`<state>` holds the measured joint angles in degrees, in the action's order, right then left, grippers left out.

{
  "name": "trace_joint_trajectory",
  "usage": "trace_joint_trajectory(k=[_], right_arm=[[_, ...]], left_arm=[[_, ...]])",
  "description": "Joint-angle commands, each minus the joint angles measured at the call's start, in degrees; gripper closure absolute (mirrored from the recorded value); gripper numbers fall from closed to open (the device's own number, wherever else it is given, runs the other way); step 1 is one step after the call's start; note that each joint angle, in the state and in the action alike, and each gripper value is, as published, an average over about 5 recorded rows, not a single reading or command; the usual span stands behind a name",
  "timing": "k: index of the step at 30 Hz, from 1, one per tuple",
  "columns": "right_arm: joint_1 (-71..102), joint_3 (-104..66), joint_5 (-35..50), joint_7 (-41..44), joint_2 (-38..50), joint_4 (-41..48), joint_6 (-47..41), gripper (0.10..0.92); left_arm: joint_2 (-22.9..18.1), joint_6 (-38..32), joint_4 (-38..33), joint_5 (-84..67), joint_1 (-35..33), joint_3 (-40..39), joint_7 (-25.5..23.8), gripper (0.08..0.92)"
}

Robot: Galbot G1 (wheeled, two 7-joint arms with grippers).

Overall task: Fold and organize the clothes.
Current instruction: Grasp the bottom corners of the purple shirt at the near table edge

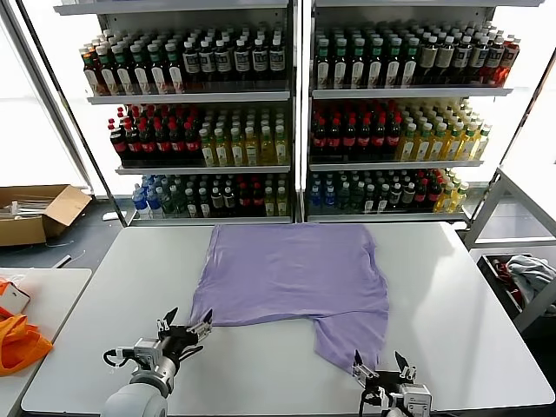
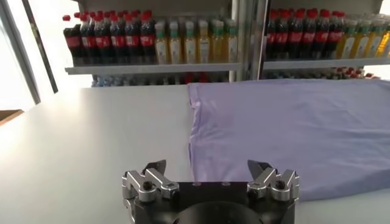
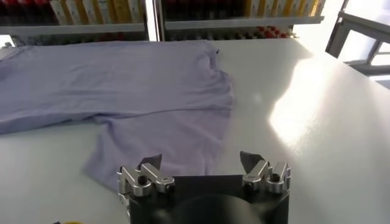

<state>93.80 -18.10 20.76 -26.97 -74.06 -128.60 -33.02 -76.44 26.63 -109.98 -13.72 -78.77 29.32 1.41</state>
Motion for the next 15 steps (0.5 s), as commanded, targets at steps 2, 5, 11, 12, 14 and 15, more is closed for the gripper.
trace_joint_trajectory(k=[2,5,11,12,14,15], right_arm=[[0.2,0.2,0.0,-0.1,0.2,0.1,-0.1,0.203],[0.0,0.5,0.0,-0.1,-0.2,0.7,-0.1,0.203],[-0.4,0.7,0.0,-0.1,-0.4,1.4,-0.1,0.203],[-0.4,0.7,0.0,0.0,-0.4,1.5,-0.1,0.203],[-0.4,0.7,0.1,0.0,-0.4,1.8,-0.1,0.203],[-0.4,0.7,0.1,0.0,-0.4,1.9,-0.1,0.21]], left_arm=[[0.1,0.5,0.7,-0.5,-0.1,0.0,0.0,0.177],[0.1,0.5,1.3,-0.7,0.1,-0.1,0.0,0.177],[0.3,0.7,0.4,-1.5,-0.9,-0.6,0.1,0.177],[0.4,0.7,0.1,-1.5,-1.2,-0.7,0.0,0.177],[0.4,0.7,-0.2,-1.0,-1.7,-0.9,-0.1,0.177],[0.4,0.7,-0.2,-0.6,-1.9,-1.0,-0.1,0.177]])
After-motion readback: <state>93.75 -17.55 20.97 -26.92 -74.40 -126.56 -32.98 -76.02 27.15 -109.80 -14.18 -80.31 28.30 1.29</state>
